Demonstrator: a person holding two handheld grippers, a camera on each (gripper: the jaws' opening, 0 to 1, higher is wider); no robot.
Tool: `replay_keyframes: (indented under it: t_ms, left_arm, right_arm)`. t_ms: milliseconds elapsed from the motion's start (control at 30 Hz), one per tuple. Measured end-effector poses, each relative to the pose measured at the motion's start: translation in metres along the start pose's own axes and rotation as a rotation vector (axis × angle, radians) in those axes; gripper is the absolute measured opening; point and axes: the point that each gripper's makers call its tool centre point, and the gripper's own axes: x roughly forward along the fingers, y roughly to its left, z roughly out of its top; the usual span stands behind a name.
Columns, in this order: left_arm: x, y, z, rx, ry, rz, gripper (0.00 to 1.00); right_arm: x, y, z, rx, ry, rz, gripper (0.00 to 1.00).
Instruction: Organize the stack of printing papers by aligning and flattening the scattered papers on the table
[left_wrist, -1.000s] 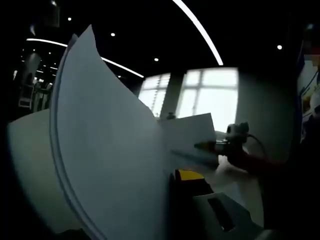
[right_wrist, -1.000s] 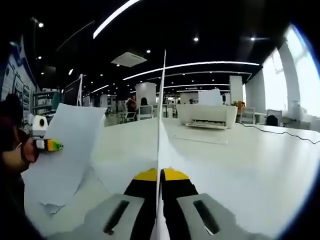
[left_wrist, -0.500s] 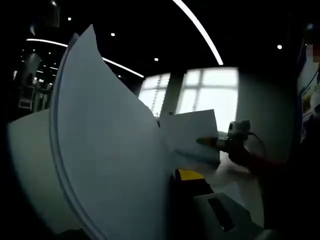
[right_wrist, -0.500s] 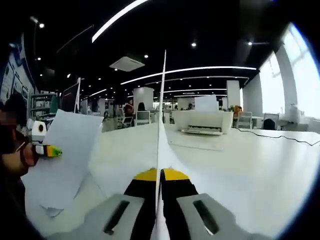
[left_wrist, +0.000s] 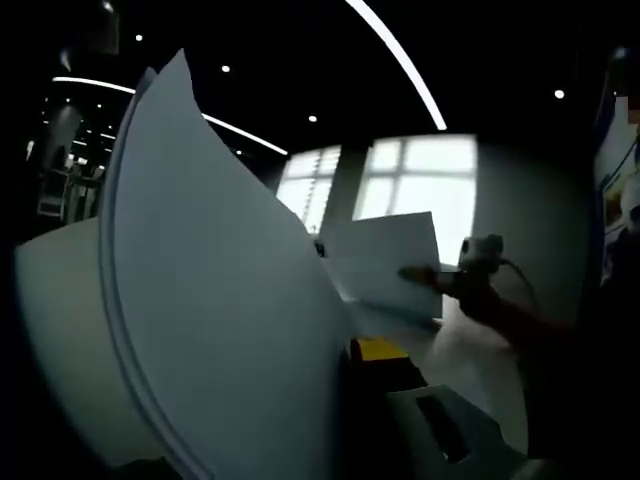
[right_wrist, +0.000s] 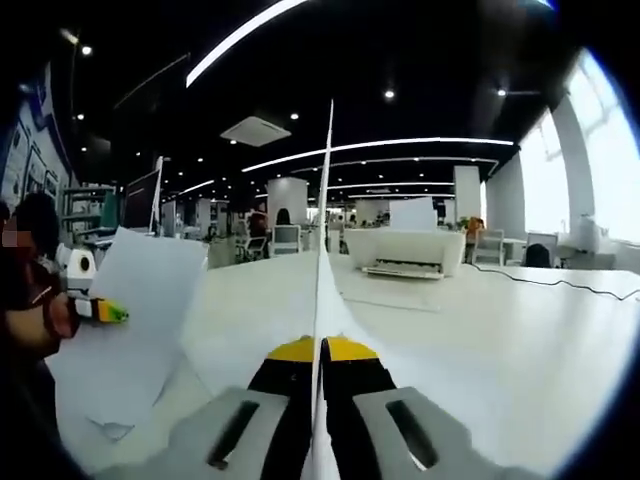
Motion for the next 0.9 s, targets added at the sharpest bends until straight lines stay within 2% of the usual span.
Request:
replay_keyframes:
  t_ms: [267,467,900]
  left_arm:
    - [0.000,-0.001,-0.001,0.000,0.002,0.000,0.12]
    - [0.000,-0.002,0.000,0.000,0.000,0.000,0.12]
    - [0.000,-0.001,0.000,0.000,-0.003,0.000,0.13]
  right_arm:
    - [-0.007,0.011,0.019,0.015,-0.018,0.035,0.00]
    - [-0.009,0.020,0.029,-0.063,-0.013,0.027,0.00]
    - [-0.023,0.039,0.060,-0.083,-0.058,0.053,0.00]
